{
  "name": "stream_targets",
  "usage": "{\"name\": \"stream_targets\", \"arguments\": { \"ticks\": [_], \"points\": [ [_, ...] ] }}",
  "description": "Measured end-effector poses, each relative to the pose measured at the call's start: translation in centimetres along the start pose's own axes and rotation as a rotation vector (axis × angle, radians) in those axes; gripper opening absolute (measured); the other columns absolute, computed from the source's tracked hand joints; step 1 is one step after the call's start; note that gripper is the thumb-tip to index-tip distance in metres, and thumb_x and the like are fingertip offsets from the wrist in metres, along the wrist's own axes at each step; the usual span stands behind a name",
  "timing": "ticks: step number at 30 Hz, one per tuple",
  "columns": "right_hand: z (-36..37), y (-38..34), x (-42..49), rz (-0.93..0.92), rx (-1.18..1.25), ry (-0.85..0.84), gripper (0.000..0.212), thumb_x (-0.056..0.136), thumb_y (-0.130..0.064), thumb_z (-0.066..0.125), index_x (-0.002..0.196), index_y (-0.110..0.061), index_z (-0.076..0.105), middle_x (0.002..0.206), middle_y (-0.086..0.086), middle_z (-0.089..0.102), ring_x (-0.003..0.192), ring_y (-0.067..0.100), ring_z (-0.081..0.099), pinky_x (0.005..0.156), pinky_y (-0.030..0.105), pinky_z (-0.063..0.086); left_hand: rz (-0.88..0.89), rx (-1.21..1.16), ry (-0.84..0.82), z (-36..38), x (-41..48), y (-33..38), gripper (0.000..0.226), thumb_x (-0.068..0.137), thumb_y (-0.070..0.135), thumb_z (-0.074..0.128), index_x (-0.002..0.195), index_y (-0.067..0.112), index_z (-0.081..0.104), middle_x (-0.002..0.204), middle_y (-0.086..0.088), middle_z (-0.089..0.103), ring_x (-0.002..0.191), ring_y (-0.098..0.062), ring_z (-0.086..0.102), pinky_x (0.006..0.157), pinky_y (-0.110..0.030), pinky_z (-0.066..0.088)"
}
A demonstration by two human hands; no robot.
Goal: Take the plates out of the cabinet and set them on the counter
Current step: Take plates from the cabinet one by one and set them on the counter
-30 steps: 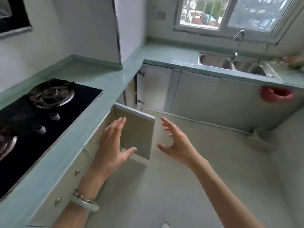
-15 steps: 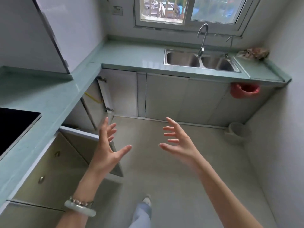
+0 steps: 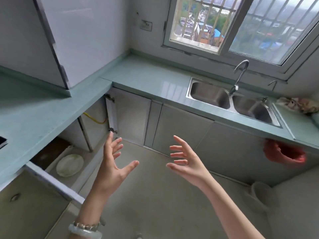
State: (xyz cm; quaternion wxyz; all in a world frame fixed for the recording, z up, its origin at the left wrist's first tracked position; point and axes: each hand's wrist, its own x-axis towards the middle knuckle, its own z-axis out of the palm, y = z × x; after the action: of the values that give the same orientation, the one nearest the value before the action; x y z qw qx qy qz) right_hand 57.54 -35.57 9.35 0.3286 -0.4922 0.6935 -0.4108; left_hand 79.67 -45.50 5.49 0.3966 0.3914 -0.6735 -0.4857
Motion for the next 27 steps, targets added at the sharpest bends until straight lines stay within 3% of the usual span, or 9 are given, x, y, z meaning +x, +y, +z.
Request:
{"name": "stream_targets", "arguments": {
  "ticks": [7, 13, 19, 23, 27],
  "points": [
    [-0.8, 0.7, 11.1, -0.011, 0.038, -0.187, 0.079, 0.078, -0.012, 0.073, 0.140, -0.041, 0.033, 0.126, -0.008, 0.054, 0.109, 0.007, 0.059, 0.095, 0.030, 0.050, -0.081, 0.040, 0.170, 0.6, 6.8, -1.4, 0.110, 0.069, 0.011, 0.081, 0.150, 0.029, 0.008, 0.143, 0.001, 0.041, 0.130, -0.004, 0.043, 0.110, -0.030, 0.033],
    [0.9, 1.1, 21.4, -0.069, 0.066, -0.401, 0.078, 0.077, -0.012, 0.075, 0.139, -0.039, 0.036, 0.129, -0.007, 0.051, 0.109, 0.010, 0.058, 0.094, 0.030, 0.050, -0.173, 0.113, 0.409, 0.5, 9.5, -2.9, 0.109, 0.070, 0.010, 0.081, 0.143, 0.043, 0.008, 0.141, 0.002, 0.041, 0.129, -0.003, 0.043, 0.107, -0.029, 0.035],
    [1.9, 1.2, 32.0, -0.190, 0.038, -0.655, 0.080, 0.079, -0.014, 0.074, 0.144, -0.035, 0.032, 0.130, -0.007, 0.051, 0.113, 0.009, 0.057, 0.098, 0.031, 0.048, -0.276, 0.073, 0.751, 3.3, 13.8, -4.3, 0.105, 0.071, 0.004, 0.079, 0.150, 0.023, 0.012, 0.141, -0.004, 0.044, 0.126, -0.010, 0.047, 0.106, -0.032, 0.038],
    [2.0, 1.3, 37.2, -0.232, 0.005, -0.798, 0.079, 0.079, -0.014, 0.074, 0.144, -0.031, 0.032, 0.130, -0.004, 0.051, 0.112, 0.009, 0.057, 0.098, 0.030, 0.048, -0.334, 0.052, 0.926, 5.5, 16.3, -4.3, 0.102, 0.073, 0.006, 0.078, 0.150, 0.024, 0.014, 0.140, 0.000, 0.044, 0.126, -0.006, 0.047, 0.102, -0.023, 0.038],
    [3.2, 1.5, 40.9, -0.268, -0.036, -0.946, 0.080, 0.079, -0.013, 0.074, 0.144, -0.028, 0.032, 0.131, -0.001, 0.051, 0.113, 0.012, 0.056, 0.097, 0.032, 0.048, -0.394, 0.058, 1.049, 7.5, 17.3, -4.8, 0.101, 0.073, 0.007, 0.079, 0.150, 0.023, 0.016, 0.141, -0.001, 0.044, 0.127, -0.006, 0.047, 0.104, -0.027, 0.038]
  ]
}}
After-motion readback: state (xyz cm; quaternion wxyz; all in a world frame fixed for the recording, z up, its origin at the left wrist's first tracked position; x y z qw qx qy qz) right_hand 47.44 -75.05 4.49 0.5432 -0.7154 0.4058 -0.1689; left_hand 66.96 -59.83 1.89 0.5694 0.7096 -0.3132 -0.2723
